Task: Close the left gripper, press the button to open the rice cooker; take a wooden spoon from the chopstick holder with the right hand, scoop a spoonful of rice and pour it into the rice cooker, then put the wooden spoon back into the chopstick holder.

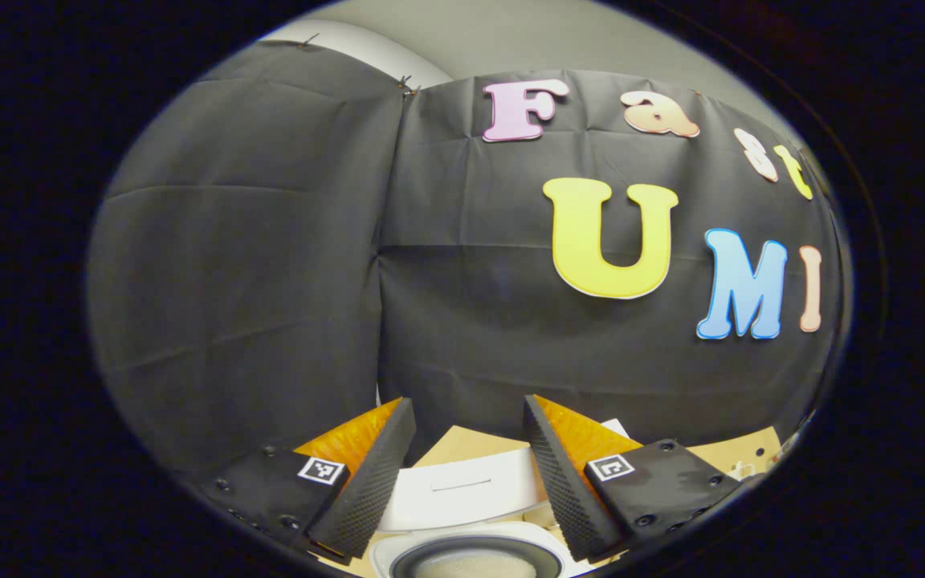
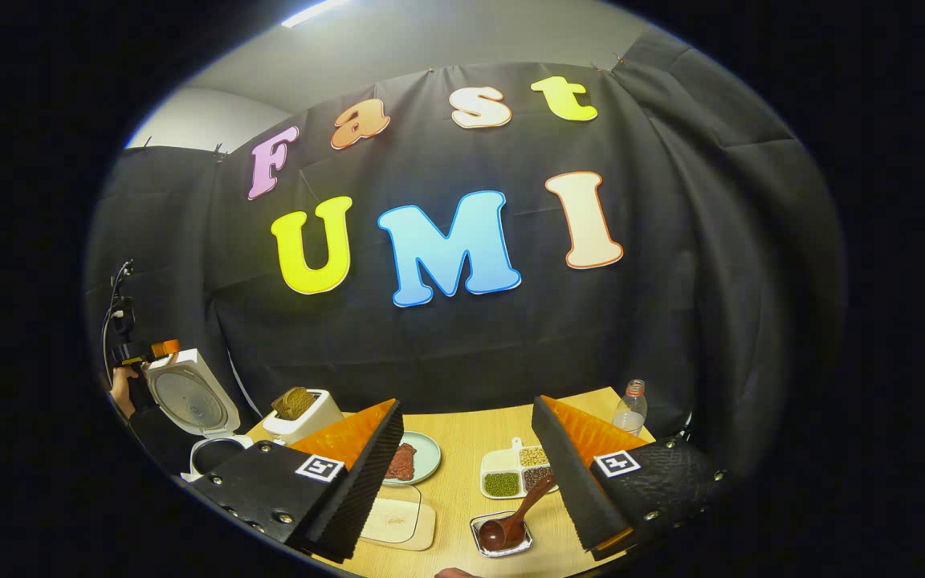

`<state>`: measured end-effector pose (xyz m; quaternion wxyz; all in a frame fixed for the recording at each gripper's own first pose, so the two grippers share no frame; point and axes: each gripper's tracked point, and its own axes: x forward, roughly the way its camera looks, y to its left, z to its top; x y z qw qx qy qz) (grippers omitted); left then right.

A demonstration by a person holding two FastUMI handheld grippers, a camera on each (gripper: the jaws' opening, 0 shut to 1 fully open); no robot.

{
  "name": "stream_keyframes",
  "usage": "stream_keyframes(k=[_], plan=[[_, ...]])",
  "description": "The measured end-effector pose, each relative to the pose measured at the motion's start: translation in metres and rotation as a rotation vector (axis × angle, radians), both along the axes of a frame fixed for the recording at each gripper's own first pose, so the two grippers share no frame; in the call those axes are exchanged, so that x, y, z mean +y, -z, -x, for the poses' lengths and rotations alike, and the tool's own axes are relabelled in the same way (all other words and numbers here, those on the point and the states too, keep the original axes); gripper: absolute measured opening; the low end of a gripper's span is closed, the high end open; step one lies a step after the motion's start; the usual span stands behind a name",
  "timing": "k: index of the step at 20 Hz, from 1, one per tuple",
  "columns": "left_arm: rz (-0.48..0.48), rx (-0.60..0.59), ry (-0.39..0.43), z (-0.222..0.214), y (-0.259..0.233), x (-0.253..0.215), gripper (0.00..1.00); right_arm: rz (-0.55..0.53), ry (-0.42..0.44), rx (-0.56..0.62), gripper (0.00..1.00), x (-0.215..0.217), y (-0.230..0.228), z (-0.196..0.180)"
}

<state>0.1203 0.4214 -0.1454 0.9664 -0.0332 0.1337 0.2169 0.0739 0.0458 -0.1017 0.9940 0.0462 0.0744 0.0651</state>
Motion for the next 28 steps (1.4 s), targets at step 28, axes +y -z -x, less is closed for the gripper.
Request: stream_keyframes(k=[28], plan=[[0.093, 0.154, -0.03, 0.16, 0.126, -0.128, 0.98, 0.03, -0.119, -0.007, 0.98, 0.028, -0.007, 0.003]])
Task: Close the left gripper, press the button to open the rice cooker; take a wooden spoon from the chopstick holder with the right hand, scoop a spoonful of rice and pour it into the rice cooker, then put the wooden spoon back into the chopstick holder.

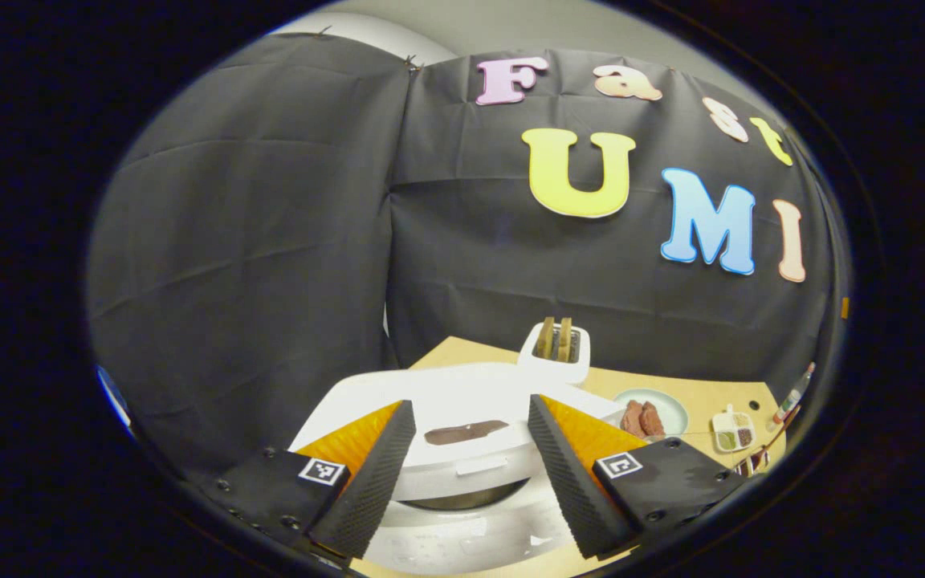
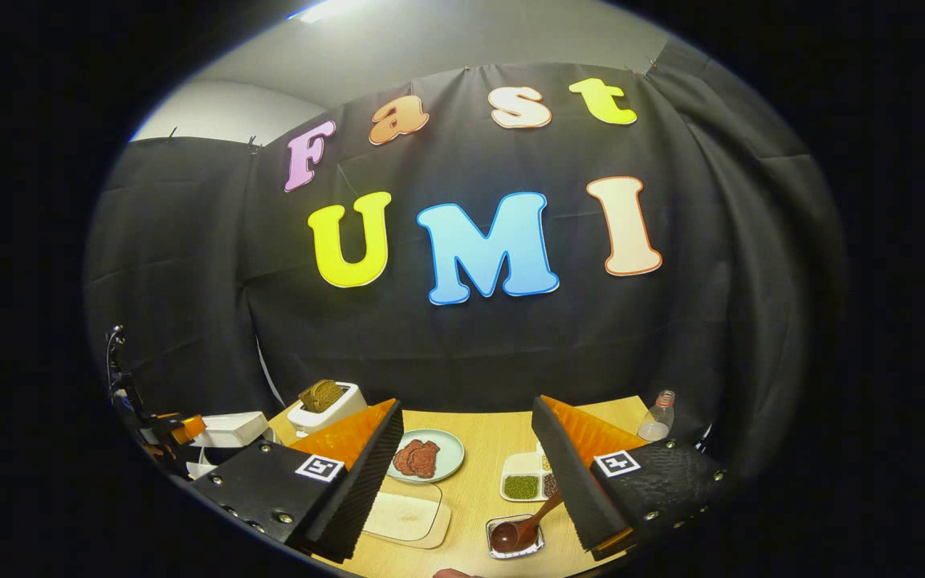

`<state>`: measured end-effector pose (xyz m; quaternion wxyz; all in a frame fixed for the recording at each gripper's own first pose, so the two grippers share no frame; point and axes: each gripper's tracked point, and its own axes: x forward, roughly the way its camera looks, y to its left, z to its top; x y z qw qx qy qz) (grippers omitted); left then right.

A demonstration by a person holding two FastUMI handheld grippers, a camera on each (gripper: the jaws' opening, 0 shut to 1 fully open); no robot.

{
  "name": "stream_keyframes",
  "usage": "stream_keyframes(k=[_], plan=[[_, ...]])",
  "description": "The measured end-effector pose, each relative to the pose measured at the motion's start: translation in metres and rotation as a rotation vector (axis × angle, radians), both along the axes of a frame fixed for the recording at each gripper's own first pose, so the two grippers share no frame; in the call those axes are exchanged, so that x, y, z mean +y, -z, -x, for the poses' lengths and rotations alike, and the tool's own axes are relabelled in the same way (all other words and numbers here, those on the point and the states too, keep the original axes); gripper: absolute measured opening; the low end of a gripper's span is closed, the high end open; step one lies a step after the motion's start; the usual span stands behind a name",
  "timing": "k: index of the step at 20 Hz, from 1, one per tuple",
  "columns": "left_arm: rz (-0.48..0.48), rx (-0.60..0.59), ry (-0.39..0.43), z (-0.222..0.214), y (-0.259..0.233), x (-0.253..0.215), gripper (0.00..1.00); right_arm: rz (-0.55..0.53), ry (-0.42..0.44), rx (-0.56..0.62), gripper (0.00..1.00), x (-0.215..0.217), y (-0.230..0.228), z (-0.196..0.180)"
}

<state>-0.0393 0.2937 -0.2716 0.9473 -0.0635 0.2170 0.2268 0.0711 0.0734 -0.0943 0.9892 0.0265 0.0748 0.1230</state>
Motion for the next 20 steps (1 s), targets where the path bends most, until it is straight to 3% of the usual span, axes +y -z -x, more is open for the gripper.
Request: stream_keyframes(k=[8, 14, 20], plan=[[0.015, 0.067, 0.025, 0.01, 0.027, -0.011, 0.98, -0.003, 0.01, 0.005, 0.98, -0.005, 0.003, 0.003], [0.053, 0.189, 0.029, 0.025, 0.068, -0.02, 0.98, -0.012, 0.015, 0.018, 0.98, -0.007, 0.006, 0.003], [0.056, 0.212, 0.045, 0.031, 0.062, -0.027, 0.98, -0.019, 0.024, 0.012, 0.98, -0.012, 0.006, 0.005]])
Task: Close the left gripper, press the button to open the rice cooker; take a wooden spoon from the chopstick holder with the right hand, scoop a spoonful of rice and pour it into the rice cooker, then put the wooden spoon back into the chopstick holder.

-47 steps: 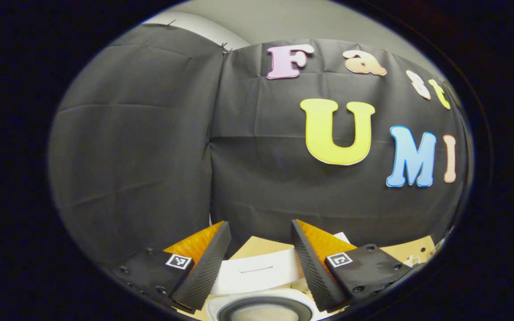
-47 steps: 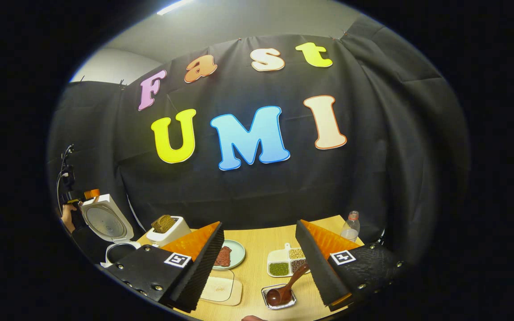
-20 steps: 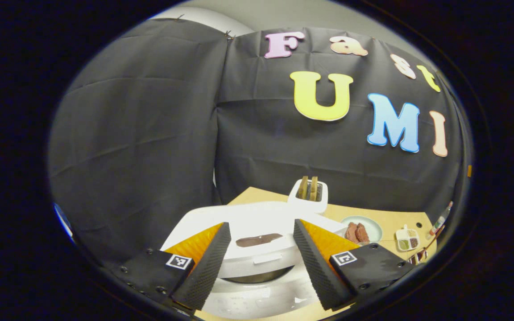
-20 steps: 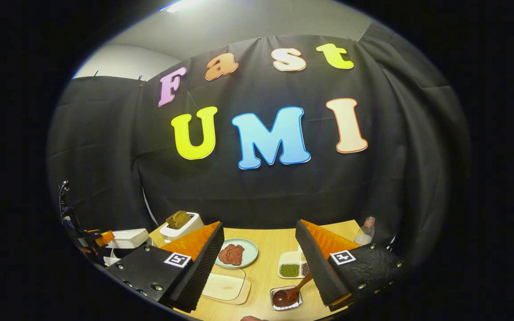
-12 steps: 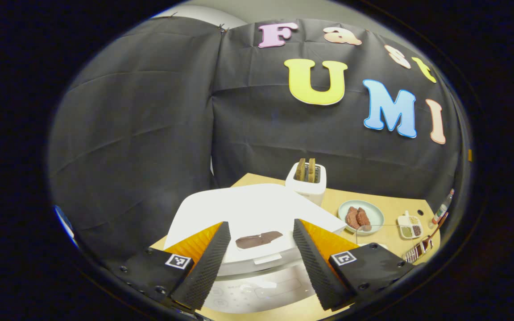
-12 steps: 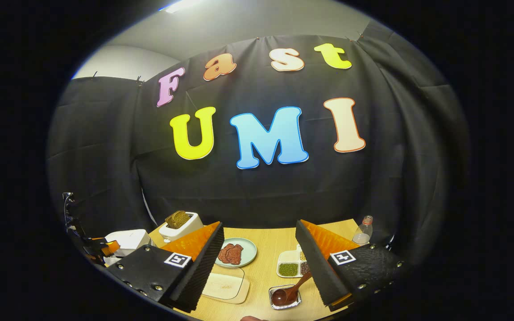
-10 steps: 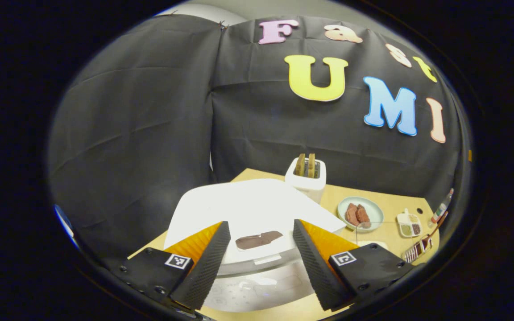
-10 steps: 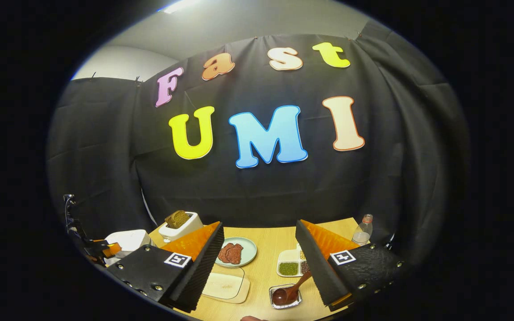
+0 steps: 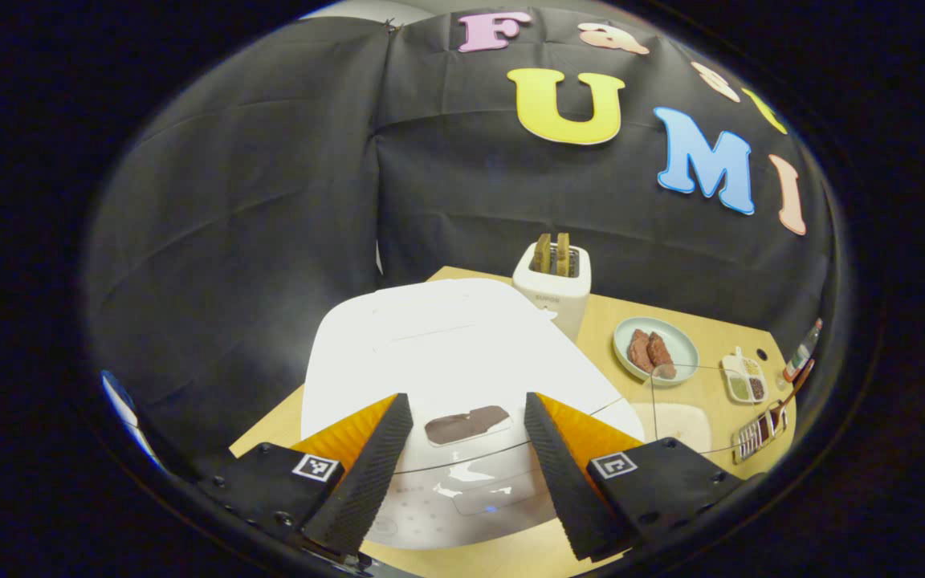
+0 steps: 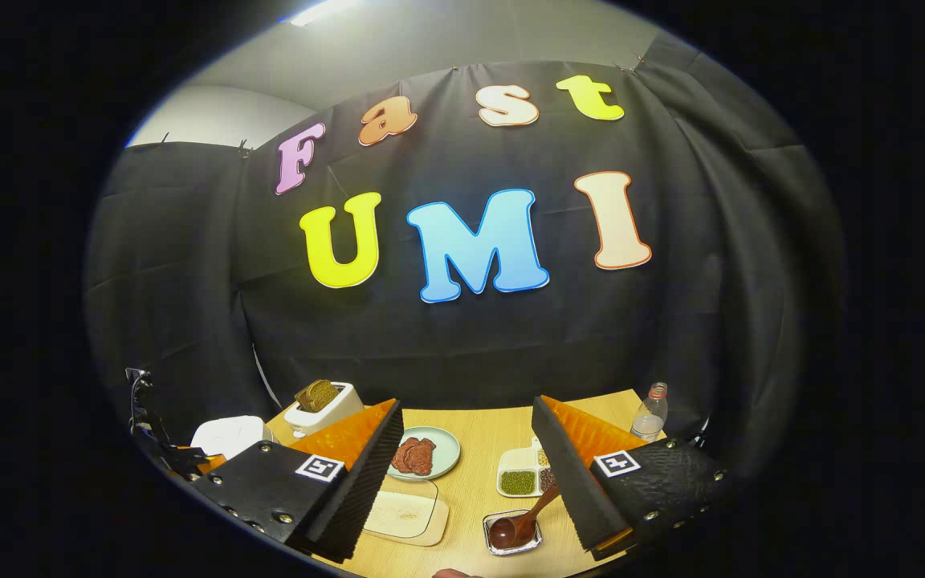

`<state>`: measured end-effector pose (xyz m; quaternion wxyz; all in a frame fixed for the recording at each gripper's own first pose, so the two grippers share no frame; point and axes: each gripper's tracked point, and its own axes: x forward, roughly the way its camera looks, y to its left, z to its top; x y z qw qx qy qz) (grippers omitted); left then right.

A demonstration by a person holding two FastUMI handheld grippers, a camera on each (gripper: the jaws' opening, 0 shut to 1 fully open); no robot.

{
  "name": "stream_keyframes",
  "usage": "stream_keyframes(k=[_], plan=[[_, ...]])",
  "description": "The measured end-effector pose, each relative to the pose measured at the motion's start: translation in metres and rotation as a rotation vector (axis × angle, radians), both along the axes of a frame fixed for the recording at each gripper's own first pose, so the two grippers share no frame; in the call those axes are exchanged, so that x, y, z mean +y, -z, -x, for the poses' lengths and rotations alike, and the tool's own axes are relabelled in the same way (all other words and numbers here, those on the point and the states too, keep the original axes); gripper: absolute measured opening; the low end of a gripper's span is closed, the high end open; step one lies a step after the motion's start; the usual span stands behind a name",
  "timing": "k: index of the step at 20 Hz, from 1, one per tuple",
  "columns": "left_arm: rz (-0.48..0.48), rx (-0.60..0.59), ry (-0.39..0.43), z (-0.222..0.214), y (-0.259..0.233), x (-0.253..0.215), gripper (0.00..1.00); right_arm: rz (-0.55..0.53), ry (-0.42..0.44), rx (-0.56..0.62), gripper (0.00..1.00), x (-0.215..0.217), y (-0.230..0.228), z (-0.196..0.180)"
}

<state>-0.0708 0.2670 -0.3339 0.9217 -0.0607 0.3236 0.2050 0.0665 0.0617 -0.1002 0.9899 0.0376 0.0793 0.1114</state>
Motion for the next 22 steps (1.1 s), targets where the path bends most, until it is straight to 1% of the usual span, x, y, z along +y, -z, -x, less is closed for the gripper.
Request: stream_keyframes(k=[1, 3, 5, 6, 9, 11, 14, 17, 19, 20, 21, 22], plan=[[-0.002, -0.01, 0.003, 0.0, -0.005, 0.0, 0.99, -0.001, 0.001, 0.002, 0.98, -0.001, 0.001, 0.0], [0.034, -0.053, -0.017, -0.003, -0.018, -0.003, 0.98, -0.003, 0.004, -0.004, 0.98, -0.003, -0.002, 0.002], [0.015, -0.109, -0.018, -0.01, -0.042, -0.003, 0.98, -0.004, 0.008, -0.012, 0.98, -0.005, -0.005, 0.003], [0.001, -0.144, -0.003, -0.016, -0.06, -0.008, 0.96, -0.004, 0.011, -0.017, 0.98, -0.007, -0.008, 0.004], [-0.04, -0.258, 0.07, -0.044, -0.127, -0.035, 0.98, -0.011, 0.018, -0.042, 0.98, -0.008, -0.02, 0.006], [-0.084, -0.362, 0.131, -0.067, -0.179, -0.056, 0.98, -0.014, 0.029, -0.067, 0.98, -0.007, -0.033, 0.009], [-0.149, -0.499, 0.21, -0.087, -0.259, -0.094, 0.97, -0.019, 0.045, -0.103, 0.98, -0.005, -0.054, 0.014], [-0.148, -0.623, 0.271, -0.099, -0.326, -0.135, 0.97, -0.021, 0.058, -0.134, 0.98, 0.001, -0.075, 0.022], [-0.137, -0.657, 0.303, -0.1, -0.348, -0.154, 0.95, -0.024, 0.091, -0.15, 0.98, 0.002, -0.09, 0.022], [-0.123, -0.663, 0.32, -0.102, -0.354, -0.164, 0.99, -0.028, 0.097, -0.154, 0.97, 0.004, -0.097, 0.025], [-0.105, -0.667, 0.337, -0.105, -0.358, -0.171, 0.99, -0.038, 0.1, -0.159, 0.98, 0.009, -0.105, 0.026], [-0.086, -0.67, 0.355, -0.107, -0.361, -0.177, 0.95, -0.046, 0.103, -0.165, 0.98, 0.013, -0.113, 0.028]])
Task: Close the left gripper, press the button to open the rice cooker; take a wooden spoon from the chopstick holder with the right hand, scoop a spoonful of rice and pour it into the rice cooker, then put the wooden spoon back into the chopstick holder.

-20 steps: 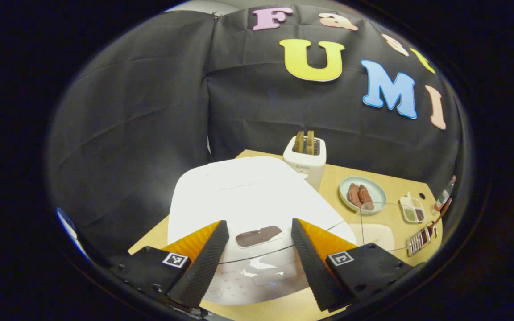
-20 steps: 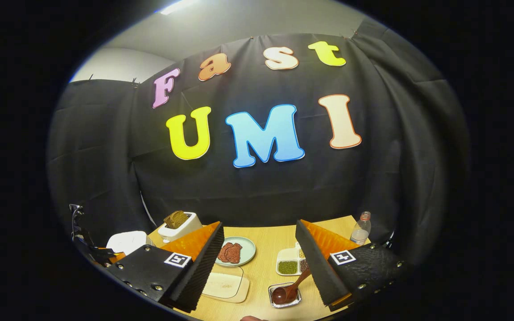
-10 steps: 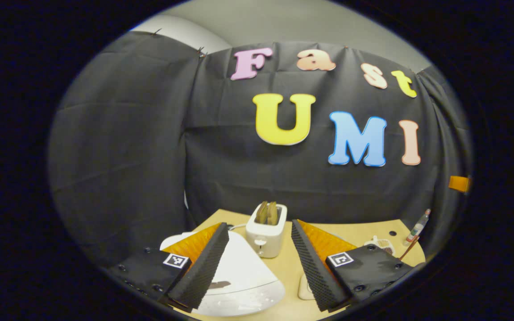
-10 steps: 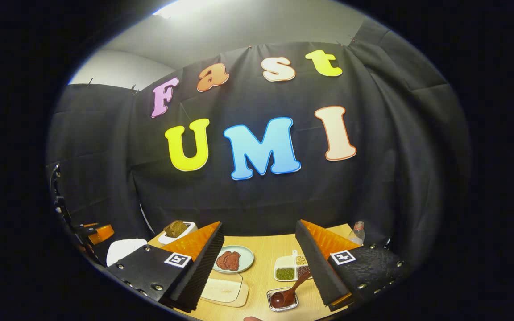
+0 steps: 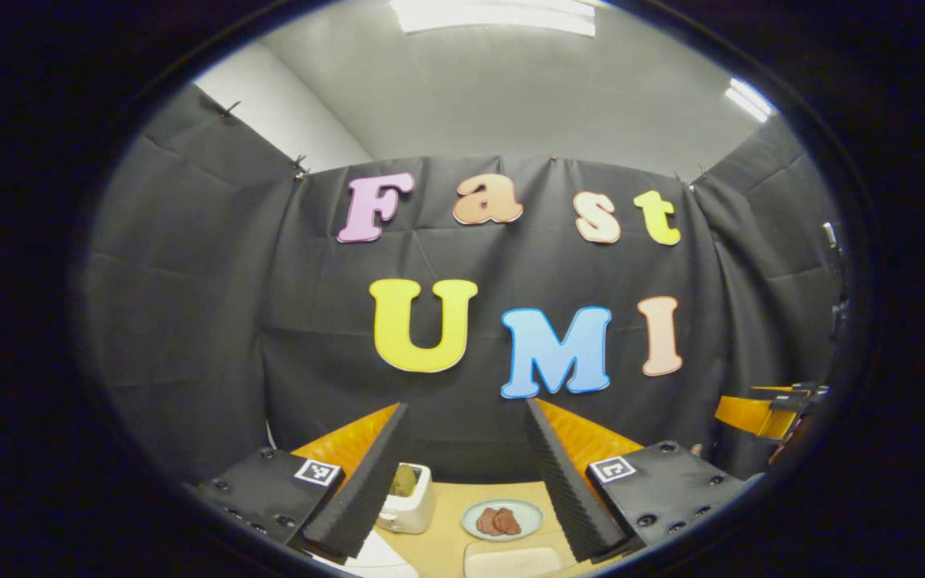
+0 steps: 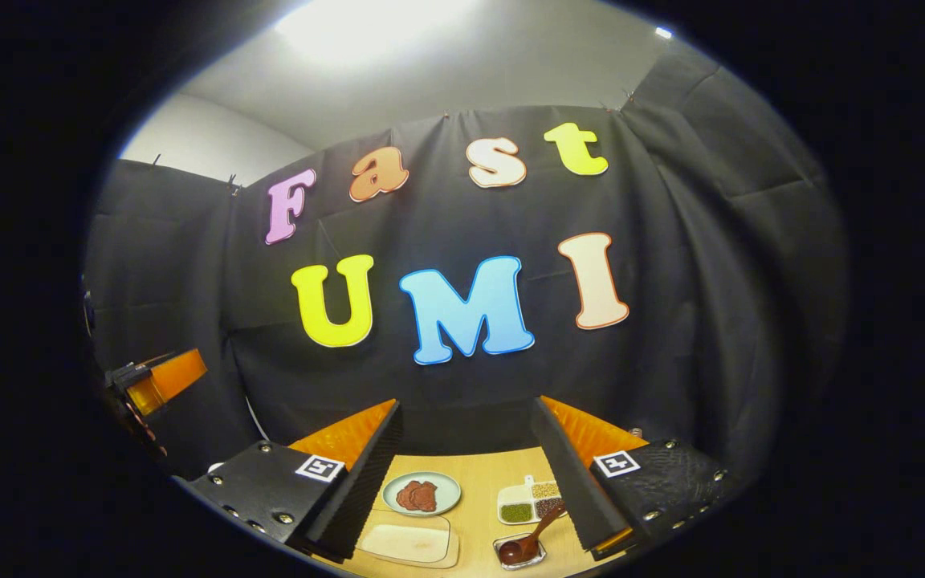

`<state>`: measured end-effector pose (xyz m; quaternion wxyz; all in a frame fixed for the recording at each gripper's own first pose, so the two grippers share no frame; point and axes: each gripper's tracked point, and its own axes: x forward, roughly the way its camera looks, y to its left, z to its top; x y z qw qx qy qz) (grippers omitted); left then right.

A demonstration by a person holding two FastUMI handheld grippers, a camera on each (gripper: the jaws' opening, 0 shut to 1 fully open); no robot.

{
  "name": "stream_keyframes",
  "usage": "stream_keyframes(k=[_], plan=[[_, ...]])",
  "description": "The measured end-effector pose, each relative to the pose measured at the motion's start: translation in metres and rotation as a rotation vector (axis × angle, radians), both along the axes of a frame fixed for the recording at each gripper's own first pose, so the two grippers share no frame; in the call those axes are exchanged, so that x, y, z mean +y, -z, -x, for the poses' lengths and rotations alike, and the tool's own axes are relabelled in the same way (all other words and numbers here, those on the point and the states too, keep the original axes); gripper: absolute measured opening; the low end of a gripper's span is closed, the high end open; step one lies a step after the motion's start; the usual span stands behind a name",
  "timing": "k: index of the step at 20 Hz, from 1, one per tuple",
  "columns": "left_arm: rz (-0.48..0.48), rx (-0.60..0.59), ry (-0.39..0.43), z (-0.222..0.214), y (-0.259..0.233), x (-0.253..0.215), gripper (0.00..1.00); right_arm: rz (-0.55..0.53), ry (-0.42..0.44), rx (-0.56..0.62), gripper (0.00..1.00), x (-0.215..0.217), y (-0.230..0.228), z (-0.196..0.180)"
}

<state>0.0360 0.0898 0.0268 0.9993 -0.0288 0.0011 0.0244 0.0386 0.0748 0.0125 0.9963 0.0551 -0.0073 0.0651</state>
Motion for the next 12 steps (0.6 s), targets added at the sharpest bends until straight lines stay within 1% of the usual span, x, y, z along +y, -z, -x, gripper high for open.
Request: stream_keyframes(k=[1, 3, 6, 9, 11, 12], plan=[[0.013, 0.003, 0.019, -0.002, 0.0, -0.004, 0.99, 0.003, 0.014, -0.004, 0.98, 0.0, -0.005, 0.002], [0.022, 0.013, 0.045, -0.005, 0.004, -0.007, 0.95, 0.012, 0.036, -0.01, 0.98, 0.0, -0.012, 0.005], [0.044, 0.044, 0.081, -0.009, 0.017, -0.011, 0.96, 0.019, 0.07, -0.015, 0.98, 0.002, -0.017, 0.008], [0.048, 0.065, 0.114, -0.014, 0.024, -0.013, 0.97, 0.088, 0.105, -0.012, 0.97, 0.0, -0.015, 0.011], [0.058, 0.074, 0.139, -0.021, 0.029, -0.016, 0.95, 0.105, 0.125, -0.024, 0.98, 0.0, -0.021, 0.011], [0.061, 0.08, 0.149, -0.022, 0.031, -0.017, 0.95, 0.104, 0.127, -0.029, 0.92, 0.004, -0.022, 0.012]])
